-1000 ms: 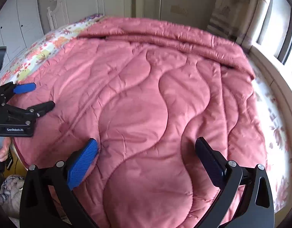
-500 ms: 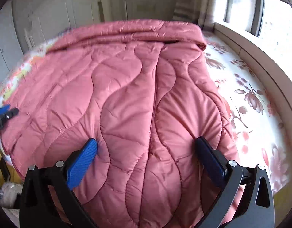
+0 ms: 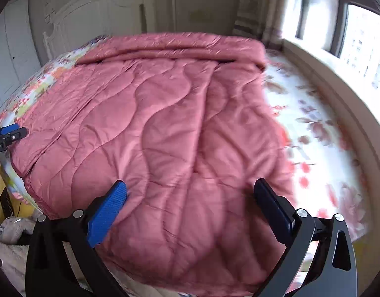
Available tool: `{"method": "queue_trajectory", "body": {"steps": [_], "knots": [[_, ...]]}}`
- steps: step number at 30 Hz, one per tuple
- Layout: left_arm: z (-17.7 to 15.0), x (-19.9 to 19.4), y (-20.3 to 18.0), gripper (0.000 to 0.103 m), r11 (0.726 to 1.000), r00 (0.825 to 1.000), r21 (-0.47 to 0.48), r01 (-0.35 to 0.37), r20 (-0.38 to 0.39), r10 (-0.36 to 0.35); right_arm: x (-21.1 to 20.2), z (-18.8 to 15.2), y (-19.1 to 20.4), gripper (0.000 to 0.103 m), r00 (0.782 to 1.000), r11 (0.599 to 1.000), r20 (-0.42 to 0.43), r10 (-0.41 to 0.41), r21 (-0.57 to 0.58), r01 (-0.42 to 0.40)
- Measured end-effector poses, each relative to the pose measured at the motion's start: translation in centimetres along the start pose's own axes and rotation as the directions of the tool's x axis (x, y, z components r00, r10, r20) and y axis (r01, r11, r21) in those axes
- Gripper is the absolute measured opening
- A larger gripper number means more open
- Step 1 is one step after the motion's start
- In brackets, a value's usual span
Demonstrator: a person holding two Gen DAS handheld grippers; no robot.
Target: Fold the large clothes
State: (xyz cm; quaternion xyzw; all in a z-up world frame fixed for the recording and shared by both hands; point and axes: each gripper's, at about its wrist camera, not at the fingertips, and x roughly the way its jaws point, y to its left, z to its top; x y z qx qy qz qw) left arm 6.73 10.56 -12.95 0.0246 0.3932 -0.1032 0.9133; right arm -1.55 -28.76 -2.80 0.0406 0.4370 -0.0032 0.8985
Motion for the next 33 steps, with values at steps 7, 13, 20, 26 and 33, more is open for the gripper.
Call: {"method": "queue_trajectory", "body": {"steps": [7, 13, 20, 26, 33], "knots": [[0.4, 1.0, 4.8, 0.100, 0.983, 0.997, -0.170, 0.063, -0.020, -0.068, -2.4, -2.6, -6.1, 0.091, 0.998, 0.989, 0.010, -0.064, 0.134, 0.062], [0.6, 2.2, 4.4, 0.096, 0.989, 0.997, -0.137, 0.061, -0.041, -0.067, -1.5, -4.1, -6.2, 0.077, 1.000, 0.987, -0.004, 0.019, 0.161, -0.018], [0.6, 2.0, 2.9, 0.059, 0.993, 0.994, -0.081, 0.091, -0.055, -0.095, -1.5, -3.6, -3.7, 0.043, 0.997, 0.988, 0.025, 0.076, 0.133, -0.079], [0.1, 2.1, 2.5, 0.071, 0.992, 0.992, -0.050, 0.115, -0.035, -0.117, -1.5, -3.9, -4.4, 0.042, 0.993, 0.983, 0.063, 0.103, 0.148, -0.111], [-0.7, -1.2, 2.6, 0.015, 0.958, 0.963, -0.095, 0.271, 0.036, -0.269, -1.8, -4.3, -4.9, 0.017, 0.969, 0.939, 0.085, 0.232, 0.240, -0.246]]}}
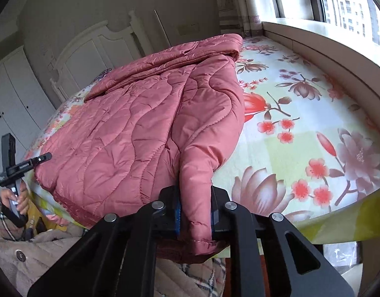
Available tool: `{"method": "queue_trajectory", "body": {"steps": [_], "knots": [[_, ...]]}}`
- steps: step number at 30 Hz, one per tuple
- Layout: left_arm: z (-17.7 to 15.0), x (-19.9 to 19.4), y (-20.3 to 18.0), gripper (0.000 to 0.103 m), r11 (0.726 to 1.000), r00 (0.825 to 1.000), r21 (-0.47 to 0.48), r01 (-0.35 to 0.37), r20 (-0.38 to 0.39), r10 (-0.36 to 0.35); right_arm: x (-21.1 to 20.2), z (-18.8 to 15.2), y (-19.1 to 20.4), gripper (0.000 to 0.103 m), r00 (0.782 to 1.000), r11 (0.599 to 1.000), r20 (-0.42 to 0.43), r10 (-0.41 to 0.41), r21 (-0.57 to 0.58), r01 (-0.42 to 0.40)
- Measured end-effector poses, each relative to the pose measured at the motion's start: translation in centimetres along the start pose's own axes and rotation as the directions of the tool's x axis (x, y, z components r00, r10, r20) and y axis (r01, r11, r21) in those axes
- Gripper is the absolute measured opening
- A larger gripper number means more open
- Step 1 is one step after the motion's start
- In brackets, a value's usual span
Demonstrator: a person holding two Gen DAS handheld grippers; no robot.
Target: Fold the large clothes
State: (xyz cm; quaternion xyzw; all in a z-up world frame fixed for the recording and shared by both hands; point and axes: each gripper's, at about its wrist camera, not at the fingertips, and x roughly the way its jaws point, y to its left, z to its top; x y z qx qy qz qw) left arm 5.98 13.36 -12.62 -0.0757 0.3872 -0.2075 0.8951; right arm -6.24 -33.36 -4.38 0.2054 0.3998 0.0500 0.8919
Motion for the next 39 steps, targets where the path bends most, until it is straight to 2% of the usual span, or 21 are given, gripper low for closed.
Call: {"method": "queue_trajectory", "body": {"steps": [3, 6, 7, 9, 12, 14, 15, 18, 20, 22, 25, 27, 29, 31, 32, 34, 35, 36, 38, 39], "knots": [[-0.6, -4.8, 0.8, 0.015, 0.993, 0.991, -0.062, 0.102, 0.088, -0.096, -2.5, 0.1, -0.4, 0.016, 0.995, 0.994, 0.003, 0.095, 0.052, -0.095], [-1.7, -10.6, 1.1, 0.015, 0.978, 0.971, -0.096, 0.186, 0.171, -0.168, -7.5, -0.1, 0.8, 0.015, 0.981, 0.981, 0.041, 0.190, 0.028, -0.191], [-2.0, -12.3, 1.2, 0.015, 0.970, 0.961, -0.106, 0.218, 0.197, -0.194, -9.5, -0.1, 1.3, 0.015, 0.973, 0.975, 0.072, 0.218, 0.016, -0.220], [-2.6, -16.2, 1.2, 0.015, 0.948, 0.929, -0.117, 0.296, 0.265, -0.257, -13.5, 0.2, 2.3, 0.015, 0.952, 0.963, 0.147, 0.269, -0.010, -0.271], [-2.6, -20.4, 1.1, 0.015, 0.925, 0.883, -0.078, 0.371, 0.339, -0.325, -18.6, 1.3, 3.9, 0.015, 0.913, 0.949, 0.259, 0.315, -0.070, -0.308], [-1.4, -21.1, 1.2, 0.016, 0.918, 0.868, -0.074, 0.391, 0.362, -0.340, -20.0, 2.8, 5.2, 0.015, 0.901, 0.949, 0.298, 0.315, -0.113, -0.295], [-0.7, -21.1, 1.4, 0.017, 0.916, 0.866, -0.081, 0.393, 0.367, -0.339, -20.0, 3.9, 5.8, 0.015, 0.899, 0.949, 0.306, 0.313, -0.121, -0.290], [3.2, -19.2, 2.6, 0.019, 0.905, 0.871, -0.137, 0.403, 0.361, -0.333, -17.9, 8.6, 7.0, 0.015, 0.911, 0.956, 0.290, 0.293, -0.116, -0.270], [6.5, -16.9, 3.7, 0.021, 0.902, 0.888, -0.183, 0.390, 0.334, -0.316, -15.1, 12.2, 7.5, 0.015, 0.929, 0.966, 0.266, 0.257, -0.093, -0.241], [10.4, -13.1, 4.8, 0.023, 0.901, 0.914, -0.251, 0.355, 0.296, -0.278, -10.7, 16.3, 7.2, 0.015, 0.953, 0.979, 0.223, 0.205, -0.031, -0.204], [15.3, -6.3, 6.5, 0.033, 0.908, 0.959, -0.340, 0.245, 0.223, -0.176, -2.3, 21.3, 5.1, 0.016, 0.982, 0.982, 0.134, 0.134, 0.116, -0.150], [17.2, -1.7, 8.2, 0.047, 0.907, 0.981, -0.392, 0.157, 0.165, -0.098, 2.9, 22.4, 2.8, 0.016, 0.991, 0.964, 0.090, 0.102, 0.237, -0.121], [17.8, 2.5, 10.3, 0.077, 0.881, 0.994, -0.466, 0.084, 0.105, -0.040, 7.9, 22.6, 0.8, 0.021, 0.996, 0.945, 0.021, 0.082, 0.317, -0.085], [17.5, 5.3, 12.8, 0.089, 0.851, 0.996, -0.525, -0.006, 0.073, 0.052, 12.2, 21.7, -1.1, 0.048, 0.995, 0.915, -0.042, 0.091, 0.398, -0.067], [17.1, 5.9, 13.7, 0.091, 0.837, 0.995, -0.547, 0.002, 0.084, 0.053, 13.4, 21.0, -2.0, 0.054, 0.992, 0.896, -0.039, 0.117, 0.435, -0.088], [16.4, 5.9, 15.4, 0.093, 0.803, 0.991, -0.594, 0.056, 0.129, 0.026, 13.7, 20.3, -3.2, 0.083, 0.985, 0.868, 0.027, 0.170, 0.469, -0.163], [16.2, 5.6, 16.0, 0.096, 0.795, 0.987, -0.602, 0.078, 0.159, 0.023, 13.2, 20.3, -3.4, 0.090, 0.983, 0.868, 0.062, 0.171, 0.463, -0.180], [16.3, 5.4, 16.3, 0.098, 0.798, 0.985, -0.597, 0.076, 0.170, 0.033, 12.2, 20.4, -3.6, 0.094, 0.985, 0.880, 0.098, 0.144, 0.443, -0.172], [17.0, 4.6, 16.3, 0.100, 0.847, 0.981, -0.530, 0.032, 0.179, 0.075, 10.7, 21.0, -3.6, 0.094, 0.987, 0.918, 0.129, 0.097, 0.371, -0.139], [17.4, 4.6, 16.0, 0.100, 0.871, 0.983, -0.491, 0.030, 0.172, 0.063, 10.4, 21.3, -3.4, 0.094, 0.990, 0.936, 0.121, 0.073, 0.333, -0.110]]}}
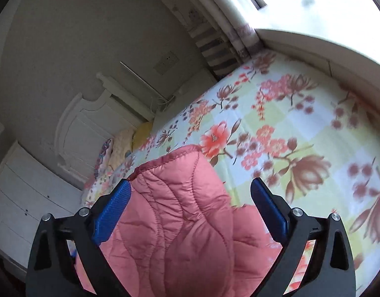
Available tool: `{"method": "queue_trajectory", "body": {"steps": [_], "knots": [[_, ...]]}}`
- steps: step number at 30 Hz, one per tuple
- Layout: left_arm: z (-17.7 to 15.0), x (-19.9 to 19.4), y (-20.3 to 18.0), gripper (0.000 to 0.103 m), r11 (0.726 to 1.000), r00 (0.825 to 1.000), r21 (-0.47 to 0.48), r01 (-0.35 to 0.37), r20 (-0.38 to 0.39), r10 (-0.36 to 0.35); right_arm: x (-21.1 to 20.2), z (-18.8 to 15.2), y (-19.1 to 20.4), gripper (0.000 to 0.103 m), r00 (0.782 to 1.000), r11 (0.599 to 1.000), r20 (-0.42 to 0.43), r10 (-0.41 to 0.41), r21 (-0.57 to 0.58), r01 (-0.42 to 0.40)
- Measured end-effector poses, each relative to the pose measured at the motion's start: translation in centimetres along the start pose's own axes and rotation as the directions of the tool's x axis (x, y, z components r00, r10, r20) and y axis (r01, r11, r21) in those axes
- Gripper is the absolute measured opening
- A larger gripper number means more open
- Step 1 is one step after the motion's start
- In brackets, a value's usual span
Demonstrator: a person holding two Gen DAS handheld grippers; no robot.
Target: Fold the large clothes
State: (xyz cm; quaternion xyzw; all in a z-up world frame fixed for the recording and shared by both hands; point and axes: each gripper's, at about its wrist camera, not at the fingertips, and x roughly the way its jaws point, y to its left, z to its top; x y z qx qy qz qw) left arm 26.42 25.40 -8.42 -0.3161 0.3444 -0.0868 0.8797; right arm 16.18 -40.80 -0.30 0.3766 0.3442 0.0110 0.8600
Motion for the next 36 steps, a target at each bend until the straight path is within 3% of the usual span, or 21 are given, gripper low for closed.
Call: {"method": "queue_trajectory", "body": {"steps": [3, 7, 8, 10, 11, 12, 13, 14, 17, 22, 24, 27, 28, 29, 30, 31, 32, 34, 36], "knots": [[0.3, 1.9, -2.0, 0.100, 0.990, 0.991, 0.139, 0.024, -0.133, -0.006, 1.1, 0.2, 1.2, 0.094, 0.990, 0.983, -0.085, -0.110, -0.155, 0.096], [0.4, 4.0, -4.1, 0.100, 0.978, 0.979, 0.210, 0.018, -0.202, 0.026, 4.0, -0.9, 2.3, 0.093, 0.966, 0.947, -0.192, -0.174, -0.301, 0.111], [0.5, 4.6, -4.4, 0.100, 0.977, 0.975, 0.210, 0.031, -0.220, 0.017, 4.7, -1.3, 2.3, 0.090, 0.962, 0.942, -0.214, -0.172, -0.321, 0.097], [0.7, 5.2, -4.7, 0.099, 0.974, 0.970, 0.222, 0.039, -0.243, 0.017, 5.6, -1.8, 2.5, 0.063, 0.954, 0.934, -0.240, -0.181, -0.347, 0.090], [0.7, 5.3, -4.8, 0.094, 0.974, 0.969, 0.226, 0.036, -0.245, 0.020, 5.5, -1.8, 2.7, 0.055, 0.954, 0.934, -0.243, -0.175, -0.347, 0.083], [0.8, 5.2, -4.8, 0.082, 0.975, 0.969, 0.218, 0.049, -0.247, 0.006, 5.2, -1.8, 2.7, 0.038, 0.959, 0.934, -0.229, -0.167, -0.349, 0.079], [0.8, 5.1, -4.6, 0.044, 0.976, 0.966, 0.206, 0.067, -0.259, -0.012, 4.5, -1.8, 2.8, 0.024, 0.967, 0.931, -0.204, -0.156, -0.356, 0.075], [0.8, 5.2, -4.3, 0.018, 0.979, 0.960, 0.186, 0.086, -0.279, -0.032, 3.9, -1.9, 2.9, 0.021, 0.974, 0.929, -0.178, -0.143, -0.365, 0.070], [1.0, 5.2, -3.7, 0.009, 0.982, 0.967, 0.168, 0.080, -0.254, -0.036, 2.8, -1.6, 3.5, 0.017, 0.982, 0.923, -0.124, -0.139, -0.374, 0.083], [1.2, 3.2, -3.1, 0.008, 0.989, 0.988, 0.110, 0.101, -0.125, -0.087, 1.6, -0.9, 3.7, 0.016, 0.993, 0.936, -0.029, -0.117, -0.337, 0.100], [0.8, 4.0, -3.4, 0.008, 0.988, 0.993, 0.155, 0.025, -0.121, -0.006, 2.7, -1.1, 3.5, 0.016, 0.985, 0.925, -0.027, -0.170, -0.349, 0.150], [-0.4, 6.4, -3.4, 0.017, 0.969, 0.975, 0.226, -0.104, -0.171, 0.145, 5.7, -2.0, 2.5, 0.016, 0.952, 0.900, -0.095, -0.292, -0.364, 0.240], [-0.6, 6.8, -3.3, 0.027, 0.966, 0.969, 0.227, -0.126, -0.180, 0.169, 6.1, -2.2, 2.4, 0.020, 0.943, 0.894, -0.103, -0.316, -0.366, 0.259], [-0.5, 6.7, -3.2, 0.048, 0.965, 0.967, 0.222, -0.141, -0.178, 0.182, 6.1, -2.3, 2.5, 0.023, 0.941, 0.888, -0.102, -0.324, -0.375, 0.266], [-0.1, 5.8, -3.3, 0.060, 0.962, 0.969, 0.211, -0.171, -0.140, 0.203, 5.8, -2.2, 2.9, 0.040, 0.933, 0.875, -0.093, -0.347, -0.391, 0.286], [0.4, 4.2, -3.6, 0.076, 0.960, 0.976, 0.204, -0.190, -0.069, 0.208, 5.2, -2.1, 3.3, 0.074, 0.923, 0.857, -0.076, -0.378, -0.406, 0.318], [0.8, 2.0, -4.4, 0.084, 0.953, 0.975, 0.208, -0.221, 0.036, 0.218, 4.0, -1.8, 4.1, 0.088, 0.917, 0.838, -0.036, -0.396, -0.423, 0.345], [1.0, -1.9, -7.1, 0.098, 0.925, 0.949, 0.256, -0.282, 0.213, 0.231, 1.2, -1.6, 6.3, 0.094, 0.931, 0.813, 0.075, -0.357, -0.466, 0.349], [0.1, -4.9, -10.8, 0.101, 0.893, 0.934, 0.349, -0.283, 0.311, 0.174, -1.0, -1.9, 9.6, 0.094, 0.948, 0.790, 0.119, -0.295, -0.527, 0.312]]}}
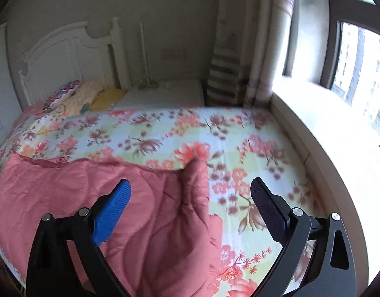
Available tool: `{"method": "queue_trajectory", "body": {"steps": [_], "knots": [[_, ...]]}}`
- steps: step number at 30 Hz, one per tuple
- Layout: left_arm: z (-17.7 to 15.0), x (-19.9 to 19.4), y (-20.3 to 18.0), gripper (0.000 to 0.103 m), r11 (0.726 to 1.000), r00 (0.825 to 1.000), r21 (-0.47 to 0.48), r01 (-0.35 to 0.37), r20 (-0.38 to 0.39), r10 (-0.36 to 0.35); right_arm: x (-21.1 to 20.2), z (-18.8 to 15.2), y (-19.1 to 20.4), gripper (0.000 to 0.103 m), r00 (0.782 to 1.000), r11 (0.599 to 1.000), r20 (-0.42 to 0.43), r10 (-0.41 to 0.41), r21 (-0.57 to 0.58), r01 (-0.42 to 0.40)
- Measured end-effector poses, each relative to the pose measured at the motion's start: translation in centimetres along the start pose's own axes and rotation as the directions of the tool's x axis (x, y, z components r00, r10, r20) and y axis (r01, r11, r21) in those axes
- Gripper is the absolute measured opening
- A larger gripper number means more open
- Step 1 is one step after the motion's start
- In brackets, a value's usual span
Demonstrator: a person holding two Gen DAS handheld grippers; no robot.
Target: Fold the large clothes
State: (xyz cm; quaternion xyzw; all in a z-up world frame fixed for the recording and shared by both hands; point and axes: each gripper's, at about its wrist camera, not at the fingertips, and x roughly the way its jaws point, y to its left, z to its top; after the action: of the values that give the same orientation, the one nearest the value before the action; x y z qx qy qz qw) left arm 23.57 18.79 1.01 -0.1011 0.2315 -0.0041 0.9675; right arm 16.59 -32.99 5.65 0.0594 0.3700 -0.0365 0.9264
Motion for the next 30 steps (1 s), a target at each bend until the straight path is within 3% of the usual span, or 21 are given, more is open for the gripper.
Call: {"method": "queue_trajectory", "body": {"steps": [2, 6, 8, 9, 10, 12, 15, 18, 27, 30], "knots": [[0.4, -2.6, -4.7, 0.101, 0.988, 0.999, 0.151, 0.041, 0.029, -0.046, -2.4, 1.1, 3.2, 0.094, 0.997, 0.996, 0.049, 0.065, -0.071, -0.061], [-2.4, -2.3, -12.5, 0.101, 0.930, 0.998, 0.365, 0.038, -0.057, -0.018, -4.1, 1.6, 10.8, 0.094, 0.988, 0.966, 0.072, 0.135, -0.233, -0.115], [-4.2, -0.7, -14.1, 0.101, 0.912, 0.994, 0.409, 0.033, -0.105, 0.011, -3.0, 0.6, 14.4, 0.088, 0.990, 0.944, 0.054, 0.131, -0.312, -0.107], [-5.5, 1.0, -14.7, 0.101, 0.904, 0.988, 0.426, 0.031, -0.149, 0.037, -2.3, 0.2, 15.6, 0.078, 0.991, 0.937, 0.029, 0.130, -0.332, -0.113], [-6.9, 2.8, -14.9, 0.101, 0.899, 0.980, 0.438, 0.018, -0.185, 0.071, -0.9, -0.4, 16.6, 0.064, 0.991, 0.930, -0.015, 0.131, -0.344, -0.128], [-9.1, 5.6, -14.5, 0.101, 0.903, 0.961, 0.430, 0.022, -0.259, 0.099, 1.8, -1.7, 17.4, 0.054, 0.987, 0.930, -0.086, 0.134, -0.334, -0.155], [-12.1, 10.0, -12.6, 0.101, 0.933, 0.916, 0.350, 0.083, -0.396, 0.067, 6.9, -4.3, 16.8, 0.054, 0.975, 0.942, -0.182, 0.128, -0.285, -0.177], [-12.2, 11.1, -11.7, 0.101, 0.947, 0.917, 0.310, 0.084, -0.395, 0.048, 8.4, -4.8, 15.4, 0.055, 0.960, 0.953, -0.198, 0.199, -0.188, -0.236], [-12.9, 11.0, -12.5, 0.101, 0.926, 0.923, 0.377, 0.031, -0.366, 0.119, 8.2, -5.2, 15.2, 0.056, 0.962, 0.957, -0.186, 0.198, -0.176, -0.231], [-12.9, 11.0, -12.4, 0.101, 0.926, 0.925, 0.375, 0.029, -0.362, 0.118, 8.1, -5.2, 15.7, 0.061, 0.972, 0.961, -0.180, 0.153, -0.203, -0.188]]}}
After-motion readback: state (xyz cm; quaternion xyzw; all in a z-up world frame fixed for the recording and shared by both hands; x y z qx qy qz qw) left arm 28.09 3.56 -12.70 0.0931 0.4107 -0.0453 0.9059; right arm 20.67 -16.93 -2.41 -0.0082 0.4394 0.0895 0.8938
